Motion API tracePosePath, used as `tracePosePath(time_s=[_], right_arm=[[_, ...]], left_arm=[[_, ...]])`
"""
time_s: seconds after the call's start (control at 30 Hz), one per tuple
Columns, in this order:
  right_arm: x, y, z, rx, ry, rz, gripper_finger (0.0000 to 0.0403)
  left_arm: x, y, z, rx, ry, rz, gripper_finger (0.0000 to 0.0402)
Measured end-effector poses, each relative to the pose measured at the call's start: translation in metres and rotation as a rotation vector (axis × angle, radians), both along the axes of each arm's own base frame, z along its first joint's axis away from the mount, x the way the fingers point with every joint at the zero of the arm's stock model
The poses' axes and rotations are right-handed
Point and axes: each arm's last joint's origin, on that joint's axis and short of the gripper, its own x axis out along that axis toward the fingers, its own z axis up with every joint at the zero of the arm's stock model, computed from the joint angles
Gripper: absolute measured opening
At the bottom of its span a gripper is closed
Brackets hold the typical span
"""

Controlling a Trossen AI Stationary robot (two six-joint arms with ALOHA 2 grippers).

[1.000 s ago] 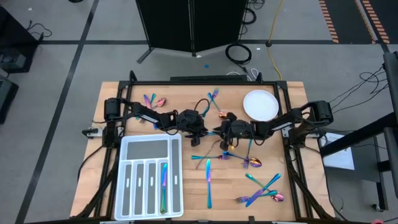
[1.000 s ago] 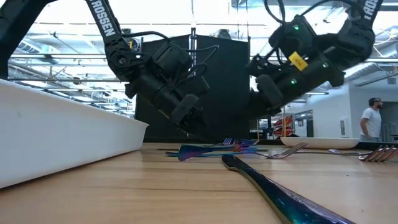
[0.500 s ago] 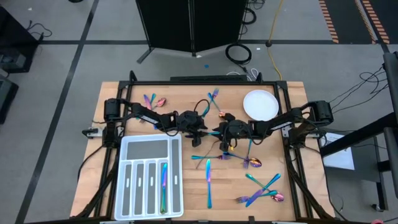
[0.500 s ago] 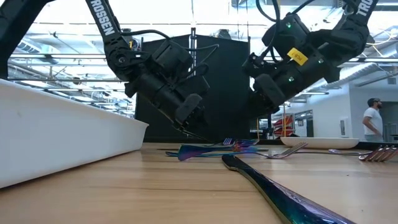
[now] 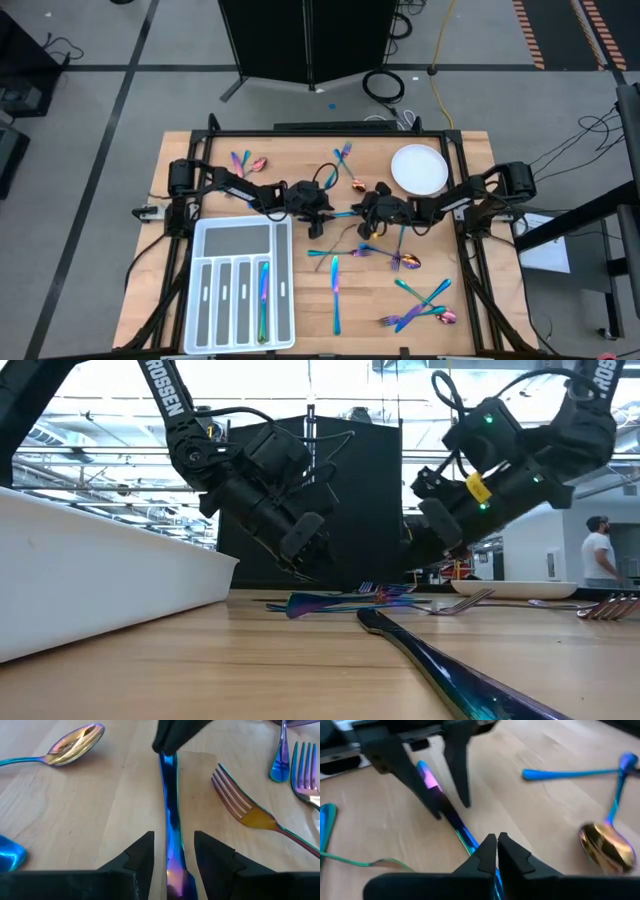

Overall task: Sort silverware
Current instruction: Put the top right iridescent knife into the cutlery tray

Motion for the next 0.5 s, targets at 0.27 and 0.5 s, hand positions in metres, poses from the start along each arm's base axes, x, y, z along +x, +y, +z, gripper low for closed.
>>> tracePosePath(time_s=[0.27,0.5], right_arm=[[-0.016,-0.001,-0.012,0.040,0.028,-0.095,0.0001],[-0.023,0.000,-0.017,0.069,0.038,-0.113,0.0000]], left_arm=[[0.000,0.001,0.000,-0.001,0.003,0.003,0.0140],[-0.002,0.001,-0.003,-0.004,0.027,0.004,0.0140]])
